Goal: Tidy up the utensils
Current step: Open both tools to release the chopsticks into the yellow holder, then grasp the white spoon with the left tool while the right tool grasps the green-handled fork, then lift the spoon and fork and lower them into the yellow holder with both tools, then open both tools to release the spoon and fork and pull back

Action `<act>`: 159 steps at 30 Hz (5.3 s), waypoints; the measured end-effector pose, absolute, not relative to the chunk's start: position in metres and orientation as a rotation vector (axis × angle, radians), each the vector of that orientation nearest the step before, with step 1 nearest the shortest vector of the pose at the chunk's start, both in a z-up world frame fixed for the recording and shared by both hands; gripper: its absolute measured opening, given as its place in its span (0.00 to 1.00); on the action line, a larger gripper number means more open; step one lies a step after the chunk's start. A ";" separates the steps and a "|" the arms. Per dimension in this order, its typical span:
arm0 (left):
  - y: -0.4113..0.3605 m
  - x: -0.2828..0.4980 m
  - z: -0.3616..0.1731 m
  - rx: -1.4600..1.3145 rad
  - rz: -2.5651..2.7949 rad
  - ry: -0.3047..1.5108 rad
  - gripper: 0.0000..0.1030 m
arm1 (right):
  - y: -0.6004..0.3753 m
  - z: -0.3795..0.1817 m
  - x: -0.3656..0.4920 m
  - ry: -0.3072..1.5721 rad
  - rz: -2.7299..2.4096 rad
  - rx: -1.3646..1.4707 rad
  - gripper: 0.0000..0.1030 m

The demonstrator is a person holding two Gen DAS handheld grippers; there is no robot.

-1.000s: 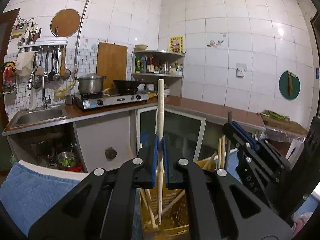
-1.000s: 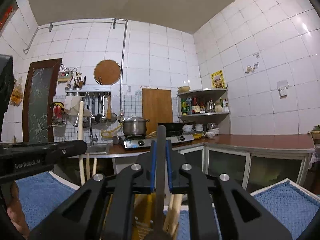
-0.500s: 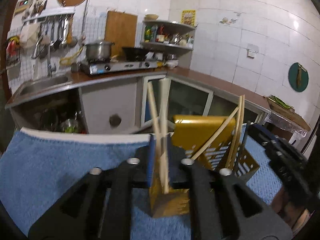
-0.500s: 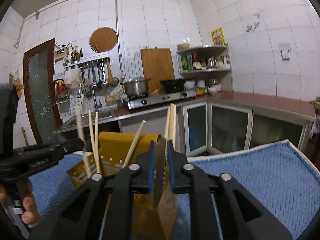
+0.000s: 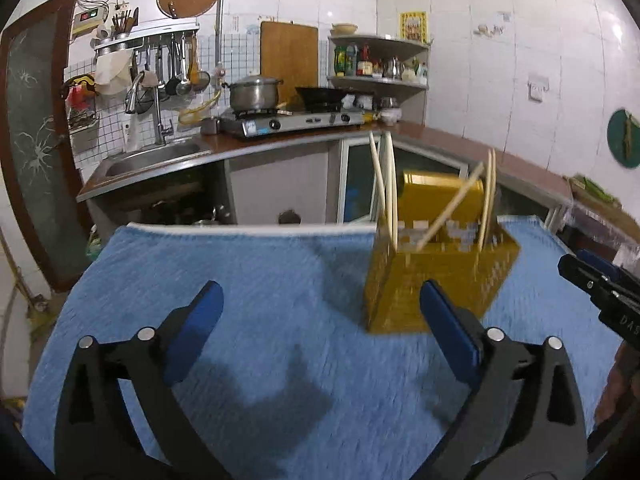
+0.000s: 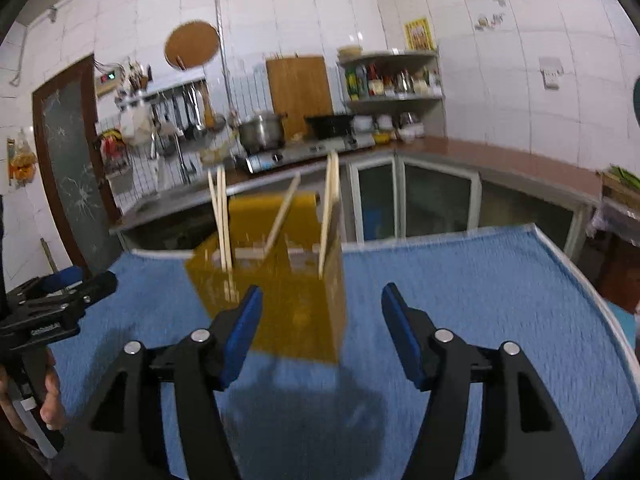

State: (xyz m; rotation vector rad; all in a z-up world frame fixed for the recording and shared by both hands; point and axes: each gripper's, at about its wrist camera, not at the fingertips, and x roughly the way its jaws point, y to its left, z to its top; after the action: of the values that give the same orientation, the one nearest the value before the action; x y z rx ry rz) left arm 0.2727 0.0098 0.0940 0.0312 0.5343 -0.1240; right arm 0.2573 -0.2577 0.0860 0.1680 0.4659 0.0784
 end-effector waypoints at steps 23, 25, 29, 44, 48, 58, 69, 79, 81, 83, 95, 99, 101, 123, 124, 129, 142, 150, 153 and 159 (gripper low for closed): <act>-0.035 0.168 0.013 0.133 -0.231 0.677 0.94 | -0.281 -0.006 0.149 0.621 -0.012 0.198 0.66; -0.038 0.166 0.007 0.132 -0.245 0.689 0.92 | -0.284 -0.004 0.147 0.603 -0.019 0.213 0.66; -0.046 0.170 -0.001 0.140 -0.272 0.724 0.80 | -0.288 -0.005 0.153 0.627 -0.036 0.217 0.66; -0.070 0.201 -0.031 0.165 -0.300 0.888 0.42 | -0.282 -0.011 0.167 0.688 -0.040 0.188 0.66; -0.071 0.210 -0.030 0.151 -0.304 0.900 0.22 | -0.280 -0.013 0.171 0.707 -0.048 0.182 0.65; -0.035 0.238 -0.019 0.033 -0.249 0.909 0.05 | -0.249 -0.002 0.188 0.740 0.009 0.127 0.65; -0.003 0.251 -0.025 0.031 -0.158 0.910 0.05 | -0.186 -0.011 0.221 0.847 0.121 0.091 0.57; 0.013 0.260 -0.022 -0.053 -0.199 0.956 0.05 | -0.162 -0.020 0.254 1.012 0.133 0.085 0.36; 0.015 0.264 -0.021 -0.068 -0.209 0.970 0.05 | -0.163 -0.018 0.260 1.033 0.128 0.089 0.24; 0.015 0.268 -0.022 -0.078 -0.221 0.992 0.05 | -0.166 -0.019 0.267 1.056 0.128 0.101 0.15; 0.006 0.288 -0.023 -0.054 -0.238 1.069 0.05 | -0.210 -0.011 0.276 1.050 0.213 0.164 0.02; 0.002 0.286 -0.004 -0.069 -0.258 1.001 0.05 | -0.224 -0.010 0.276 1.024 0.236 0.196 0.03; -0.003 0.281 0.009 -0.055 -0.265 0.939 0.05 | -0.230 -0.008 0.274 0.997 0.245 0.219 0.02; -0.036 0.268 0.095 -0.022 -0.363 0.638 0.05 | -0.288 0.076 0.252 0.496 0.253 0.413 0.01; -0.035 0.269 0.100 -0.025 -0.368 0.630 0.05 | -0.289 0.082 0.252 0.477 0.250 0.415 0.01; -0.028 0.277 0.131 -0.051 -0.372 0.594 0.05 | -0.291 0.113 0.257 0.391 0.251 0.421 0.01; -0.045 0.320 0.203 -0.034 -0.343 0.424 0.05 | -0.285 0.187 0.299 0.156 0.213 0.383 0.01; -0.070 0.367 0.156 0.018 -0.332 0.485 0.05 | -0.280 0.156 0.337 0.191 0.192 0.334 0.01; -0.076 0.374 0.127 0.067 -0.326 0.522 0.05 | -0.280 0.136 0.344 0.237 0.203 0.323 0.01; -0.072 0.379 0.091 0.062 -0.307 0.571 0.05 | -0.280 0.097 0.345 0.309 0.193 0.323 0.01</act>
State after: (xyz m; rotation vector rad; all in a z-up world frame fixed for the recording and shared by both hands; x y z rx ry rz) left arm 0.3789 -0.0717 0.0912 0.0623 0.5708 -0.3068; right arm 0.3448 -0.2800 0.0973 0.3233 0.3088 0.1926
